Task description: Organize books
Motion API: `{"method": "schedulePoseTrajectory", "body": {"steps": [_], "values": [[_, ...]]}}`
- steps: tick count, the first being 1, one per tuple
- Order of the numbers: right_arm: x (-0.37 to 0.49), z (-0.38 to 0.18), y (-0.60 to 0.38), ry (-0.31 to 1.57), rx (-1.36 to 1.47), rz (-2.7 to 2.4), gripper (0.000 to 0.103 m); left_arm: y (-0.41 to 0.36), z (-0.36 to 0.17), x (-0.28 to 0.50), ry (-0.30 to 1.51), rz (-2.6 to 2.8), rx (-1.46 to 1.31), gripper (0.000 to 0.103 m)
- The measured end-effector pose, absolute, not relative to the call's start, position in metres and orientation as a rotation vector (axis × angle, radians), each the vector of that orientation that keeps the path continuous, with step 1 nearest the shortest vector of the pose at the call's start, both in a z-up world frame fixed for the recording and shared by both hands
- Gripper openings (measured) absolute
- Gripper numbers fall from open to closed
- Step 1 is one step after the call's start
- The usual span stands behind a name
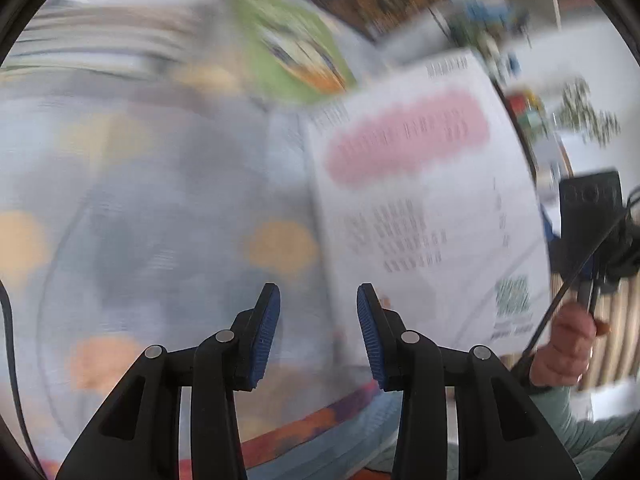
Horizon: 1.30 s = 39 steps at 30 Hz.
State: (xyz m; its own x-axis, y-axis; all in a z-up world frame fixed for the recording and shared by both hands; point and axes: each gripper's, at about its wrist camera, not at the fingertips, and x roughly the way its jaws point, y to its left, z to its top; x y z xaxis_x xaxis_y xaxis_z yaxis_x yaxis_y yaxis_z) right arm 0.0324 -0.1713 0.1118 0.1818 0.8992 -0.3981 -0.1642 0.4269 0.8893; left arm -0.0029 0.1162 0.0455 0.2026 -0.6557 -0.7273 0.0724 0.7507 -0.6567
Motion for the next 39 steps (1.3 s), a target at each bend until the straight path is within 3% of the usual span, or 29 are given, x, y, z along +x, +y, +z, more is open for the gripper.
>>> {"method": "schedulePoseTrajectory", "body": {"steps": [7, 13, 17, 23, 30, 39], "values": [[0.031, 0.066, -0.085, 1.338, 0.743, 0.89, 0.06, 0.189, 0.06, -0.023, 1.166, -0.285, -0.577, 0.036], [0.019, 0.014, -0.075, 1.511, 0.418, 0.569, 0.057, 0.185, 0.029, -0.027, 1.267, -0.236, -0.516, 0.036], [0.008, 0.007, -0.068, 1.476, 0.218, 0.452, 0.047, 0.149, 0.014, -0.034, 1.328, -0.252, -0.415, 0.036], [-0.004, 0.005, -0.058, 1.409, 0.087, 0.279, 0.045, 0.132, 0.014, -0.047, 1.304, -0.225, -0.35, 0.036], [-0.005, -0.003, -0.043, 1.436, 0.115, 0.389, 0.046, 0.144, 0.009, -0.058, 1.31, -0.297, -0.507, 0.036], [-0.004, -0.004, -0.054, 1.443, 0.224, 0.432, 0.046, 0.169, -0.003, -0.067, 1.223, -0.468, -0.97, 0.037]]}}
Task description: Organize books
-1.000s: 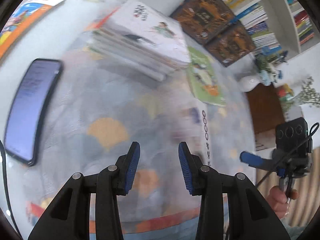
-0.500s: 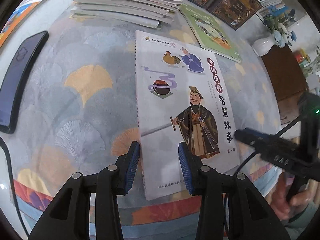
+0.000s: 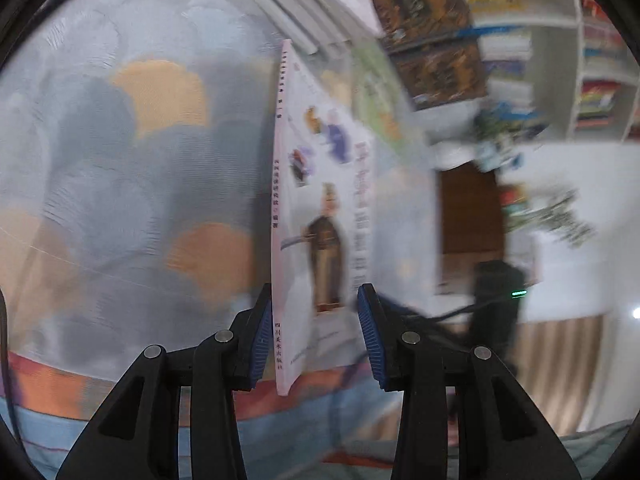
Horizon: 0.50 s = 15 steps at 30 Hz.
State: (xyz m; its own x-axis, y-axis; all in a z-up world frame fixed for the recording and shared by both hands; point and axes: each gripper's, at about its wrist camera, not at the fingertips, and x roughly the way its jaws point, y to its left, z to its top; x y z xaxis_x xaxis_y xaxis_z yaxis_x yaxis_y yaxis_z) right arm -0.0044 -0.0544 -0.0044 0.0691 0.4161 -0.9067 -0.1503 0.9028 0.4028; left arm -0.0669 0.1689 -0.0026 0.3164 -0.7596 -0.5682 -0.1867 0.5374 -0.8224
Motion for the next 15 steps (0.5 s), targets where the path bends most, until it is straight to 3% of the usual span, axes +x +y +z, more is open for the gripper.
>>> {"method": "schedulePoseTrajectory", "body": {"steps": [5, 8, 15], "values": [[-0.011, 0.001, -0.07, 1.425, 0.257, 0.41, 0.046, 0.143, 0.003, -0.064, 1.265, -0.392, -0.779, 0.035], [-0.013, 0.003, -0.067, 1.417, 0.235, 0.406, 0.046, 0.125, 0.005, -0.061, 1.274, -0.323, -0.651, 0.023], [-0.006, -0.001, -0.081, 1.462, 0.392, 0.424, 0.046, 0.124, 0.024, -0.054, 1.22, -0.359, -0.708, 0.021]]}}
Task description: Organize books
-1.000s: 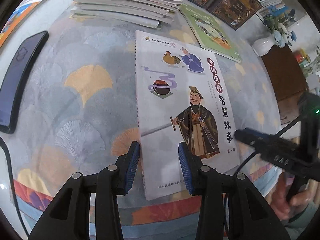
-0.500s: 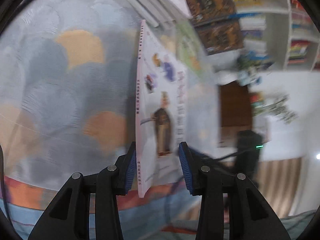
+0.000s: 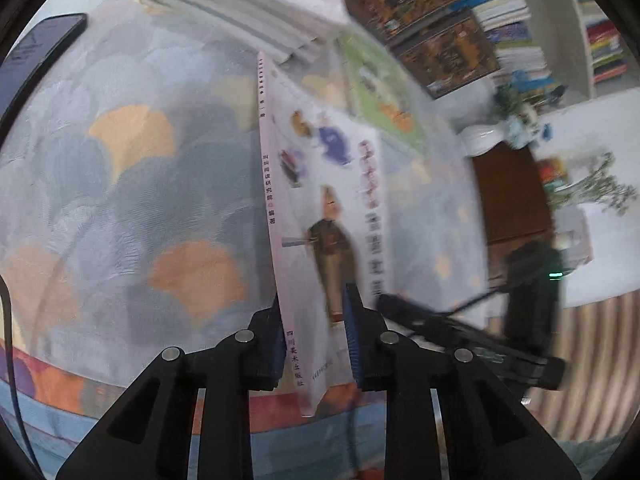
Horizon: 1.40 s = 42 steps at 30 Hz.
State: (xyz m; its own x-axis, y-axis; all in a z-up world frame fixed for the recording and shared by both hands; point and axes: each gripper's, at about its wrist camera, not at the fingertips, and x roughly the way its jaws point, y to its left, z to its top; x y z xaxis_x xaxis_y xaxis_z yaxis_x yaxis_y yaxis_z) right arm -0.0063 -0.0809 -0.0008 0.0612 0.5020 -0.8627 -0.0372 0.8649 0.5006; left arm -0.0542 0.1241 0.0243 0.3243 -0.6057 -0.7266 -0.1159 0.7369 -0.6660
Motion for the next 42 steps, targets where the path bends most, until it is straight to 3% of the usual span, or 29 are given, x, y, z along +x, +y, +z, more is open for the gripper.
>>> {"method": "schedulePoseTrajectory", "body": {"steps": [8, 23, 27, 29, 31, 36, 42], "values": [[-0.002, -0.014, -0.142, 1.479, 0.912, 0.507, 0.046, 0.146, 0.03, -0.037, 1.152, -0.513, -1.043, 0.021], [-0.002, -0.071, -0.139, 1.521, 1.304, 0.637, 0.05, 0.153, 0.019, -0.02, 1.21, -0.555, -1.241, 0.021], [0.002, -0.059, -0.137, 1.493, 1.234, 0.638, 0.044, 0.162, 0.008, -0.024, 1.218, -0.561, -1.313, 0.021], [0.001, -0.049, -0.138, 1.483, 1.159, 0.622, 0.034, 0.163, 0.011, -0.026, 1.234, -0.534, -1.247, 0.021], [0.003, -0.036, -0.133, 1.48, 1.037, 0.6, 0.033, 0.157, 0.018, -0.025, 1.278, -0.478, -1.083, 0.021], [-0.004, 0.031, -0.087, 1.395, 0.398, 0.578, 0.033, 0.117, 0.041, -0.027, 1.319, -0.429, -0.648, 0.021], [-0.018, 0.062, -0.086, 1.322, 0.37, 0.694, 0.033, 0.102, 0.066, -0.041, 1.255, -0.53, -0.568, 0.021]]}}
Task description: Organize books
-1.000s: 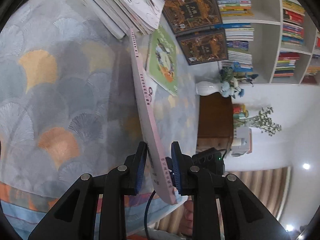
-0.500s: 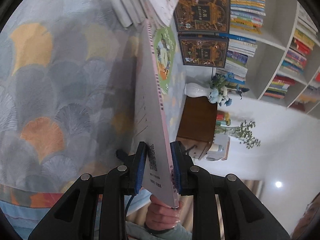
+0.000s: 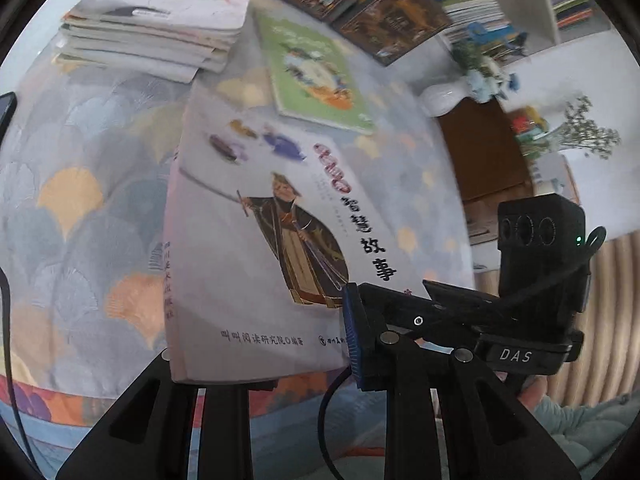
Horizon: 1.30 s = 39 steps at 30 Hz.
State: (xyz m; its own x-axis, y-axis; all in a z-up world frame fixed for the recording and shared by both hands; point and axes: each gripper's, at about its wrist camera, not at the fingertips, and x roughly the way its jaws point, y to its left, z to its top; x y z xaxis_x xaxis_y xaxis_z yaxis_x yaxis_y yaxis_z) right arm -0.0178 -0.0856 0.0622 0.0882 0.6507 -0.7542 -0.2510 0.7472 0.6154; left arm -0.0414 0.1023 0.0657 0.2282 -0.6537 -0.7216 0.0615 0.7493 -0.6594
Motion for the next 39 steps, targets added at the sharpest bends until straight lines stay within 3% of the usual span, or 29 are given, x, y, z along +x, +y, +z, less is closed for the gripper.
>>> {"method": "schedulePoseTrajectory", "body": {"steps": [20, 31, 39], "values": [[0.002, 0.115, -0.064, 1.192, 0.21, 0.788, 0.033, 0.113, 0.107, -0.034, 1.162, -0.554, -0.554, 0.023], [0.043, 0.169, -0.041, 0.993, 0.142, 0.874, 0.035, 0.137, 0.172, -0.014, 0.964, -0.561, -0.455, 0.023], [0.132, 0.125, 0.001, 1.078, 0.156, 0.772, 0.035, 0.174, 0.127, 0.066, 0.961, -0.446, -0.539, 0.024]]}}
